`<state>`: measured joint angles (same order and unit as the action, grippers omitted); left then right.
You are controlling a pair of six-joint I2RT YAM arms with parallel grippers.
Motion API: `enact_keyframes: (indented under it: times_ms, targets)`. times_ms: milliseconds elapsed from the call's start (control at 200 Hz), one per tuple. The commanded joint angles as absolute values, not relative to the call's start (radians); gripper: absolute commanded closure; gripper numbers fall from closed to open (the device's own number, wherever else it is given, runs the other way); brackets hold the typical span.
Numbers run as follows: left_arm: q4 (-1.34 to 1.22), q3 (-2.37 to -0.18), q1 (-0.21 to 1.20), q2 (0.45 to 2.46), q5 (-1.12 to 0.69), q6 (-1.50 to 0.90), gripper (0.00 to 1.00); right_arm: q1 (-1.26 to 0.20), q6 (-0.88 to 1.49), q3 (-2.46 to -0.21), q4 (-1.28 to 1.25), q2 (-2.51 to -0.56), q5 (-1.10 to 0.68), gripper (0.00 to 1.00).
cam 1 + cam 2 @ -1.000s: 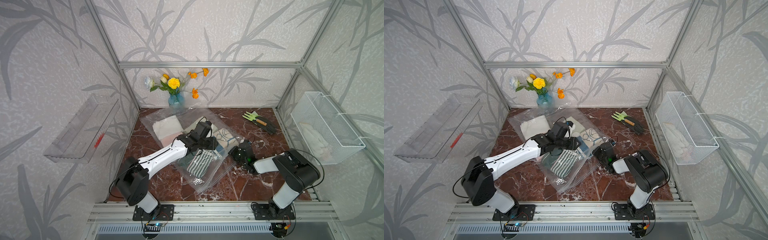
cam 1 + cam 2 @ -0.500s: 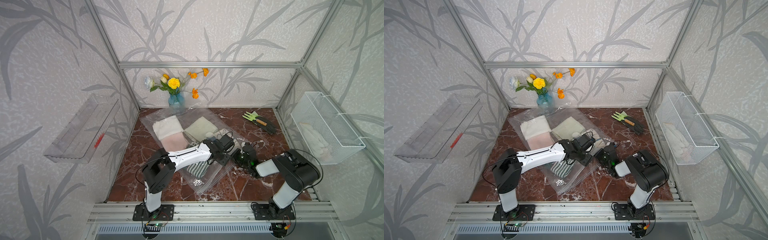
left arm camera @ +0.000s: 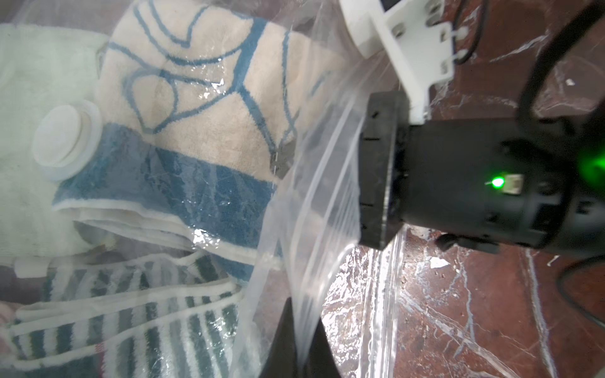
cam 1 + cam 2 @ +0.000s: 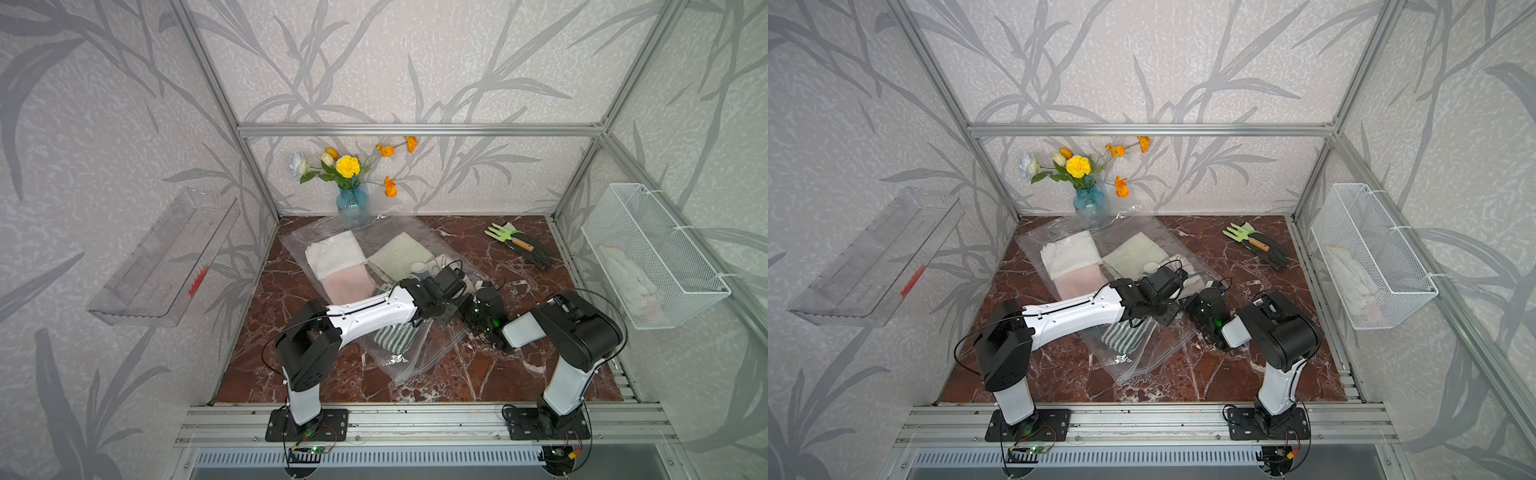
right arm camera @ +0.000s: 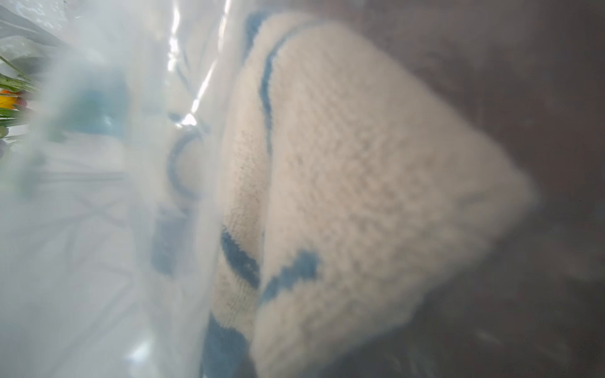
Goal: Place the folded towel into the vacuum bag
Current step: Place the towel in the vacuum bag.
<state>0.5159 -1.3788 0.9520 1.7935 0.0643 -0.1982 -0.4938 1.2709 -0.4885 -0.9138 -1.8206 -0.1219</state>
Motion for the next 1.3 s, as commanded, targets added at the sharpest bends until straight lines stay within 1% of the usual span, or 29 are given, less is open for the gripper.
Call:
enact_keyframes:
  times_ms: [0,125,175,230,310,360,465,535,595,670,745,800,895,935,995,1080,1185,1295]
  targets:
    - [0.511,-1.369,0.951,1.736,0.013,-0.217,1.00,-0.507,1.264,-0.561,-0.897,-1.841,-0.058,0.80]
    - [0.500,-1.349,0.951,1.714,0.000,-0.235,1.00,-0.499,1.216,-0.625,-0.839,-1.847,-0.052,0.81]
    - [0.493,-1.341,0.951,1.715,0.000,-0.240,1.00,-0.495,1.199,-0.636,-0.822,-1.847,-0.065,0.79]
    - [0.487,-1.334,0.950,1.718,-0.001,-0.246,0.99,-0.494,1.183,-0.627,-0.807,-1.840,-0.073,0.75]
    - [0.479,-1.326,0.947,1.722,-0.008,-0.263,0.96,-0.488,1.167,-0.587,-0.788,-1.809,-0.111,0.65]
    - [0.472,-1.320,0.942,1.717,-0.020,-0.278,0.91,-0.488,1.149,-0.544,-0.761,-1.772,-0.127,0.59]
    - [0.461,-1.299,0.930,1.686,-0.061,-0.315,0.73,-0.486,1.091,-0.437,-0.647,-1.637,-0.144,0.47]
    - [0.450,-1.276,0.921,1.645,-0.103,-0.352,0.64,-0.475,1.032,-0.385,-0.512,-1.520,-0.171,0.44]
    - [0.433,-1.247,0.915,1.598,-0.133,-0.380,0.60,-0.463,0.975,-0.362,-0.351,-1.400,-0.193,0.43]
    - [0.406,-1.206,0.903,1.538,-0.142,-0.424,0.59,-0.448,0.894,-0.372,-0.100,-1.225,-0.201,0.42]
    - [0.350,-1.147,0.884,1.485,-0.136,-0.462,0.59,-0.440,0.849,-0.408,0.150,-1.062,-0.142,0.42]
    - [0.304,-1.103,0.862,1.462,-0.134,-0.485,0.60,-0.407,0.814,-0.451,0.325,-0.959,-0.122,0.42]
    - [0.257,-1.072,0.826,1.475,-0.164,-0.505,0.62,-0.360,0.726,-0.558,0.491,-0.859,-0.103,0.44]
    - [0.252,-1.073,0.819,1.490,-0.169,-0.507,0.62,-0.357,0.690,-0.614,0.519,-0.868,-0.098,0.44]
    - [0.243,-1.077,0.813,1.523,-0.179,-0.503,0.62,-0.359,0.644,-0.692,0.507,-0.936,-0.134,0.46]
    - [0.232,-1.082,0.814,1.575,-0.199,-0.504,0.62,-0.366,0.644,-0.756,0.376,-1.074,-0.233,0.48]
    - [0.198,-1.060,0.813,1.609,-0.197,-0.518,0.62,-0.402,0.644,-0.864,0.256,-1.280,-0.275,0.50]
    - [0.195,-1.031,0.813,1.611,-0.179,-0.521,0.61,-0.407,0.674,-0.948,0.141,-1.476,-0.330,0.51]
